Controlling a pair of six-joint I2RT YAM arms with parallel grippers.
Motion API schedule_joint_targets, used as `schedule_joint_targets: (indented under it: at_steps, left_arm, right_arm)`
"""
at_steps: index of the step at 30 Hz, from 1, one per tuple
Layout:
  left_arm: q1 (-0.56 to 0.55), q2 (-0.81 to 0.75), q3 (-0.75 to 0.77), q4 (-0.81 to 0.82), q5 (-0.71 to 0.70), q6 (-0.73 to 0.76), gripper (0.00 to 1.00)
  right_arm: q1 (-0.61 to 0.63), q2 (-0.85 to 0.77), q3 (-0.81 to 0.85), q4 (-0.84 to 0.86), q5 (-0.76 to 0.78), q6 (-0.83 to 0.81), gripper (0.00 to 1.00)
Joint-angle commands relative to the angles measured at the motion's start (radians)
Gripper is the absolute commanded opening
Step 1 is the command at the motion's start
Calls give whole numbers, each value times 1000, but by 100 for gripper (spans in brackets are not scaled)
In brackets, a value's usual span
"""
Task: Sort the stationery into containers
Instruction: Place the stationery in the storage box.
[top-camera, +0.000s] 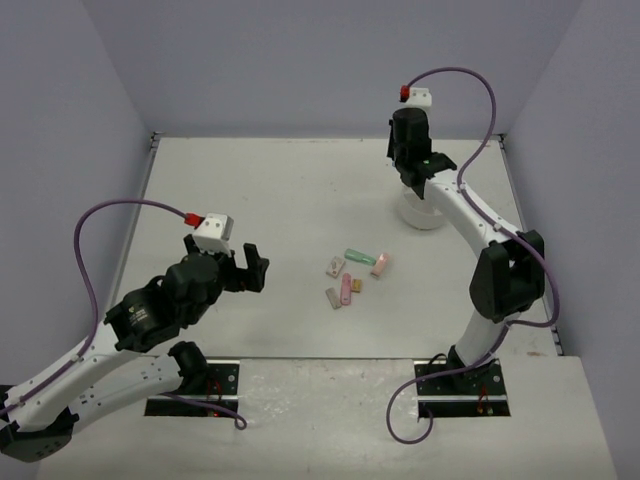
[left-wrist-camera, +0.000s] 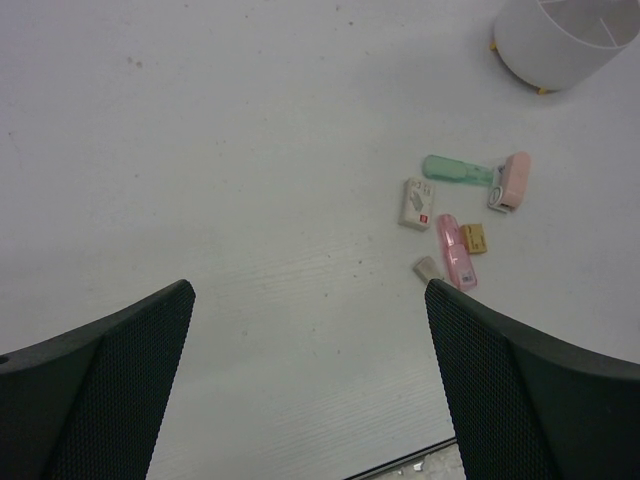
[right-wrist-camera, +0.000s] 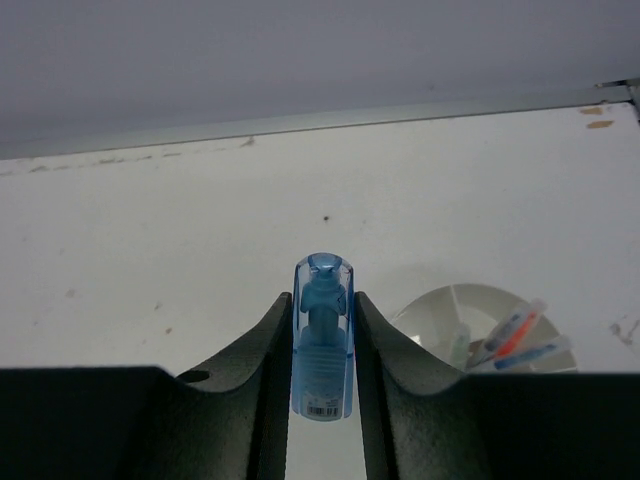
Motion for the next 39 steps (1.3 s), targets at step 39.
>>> schedule_joint_targets:
  at_steps: [39]
  left_arm:
    - [4, -15, -13, 58, 33, 39, 100]
  right_arm:
    - [-70, 181, -119, 227, 217, -160, 18]
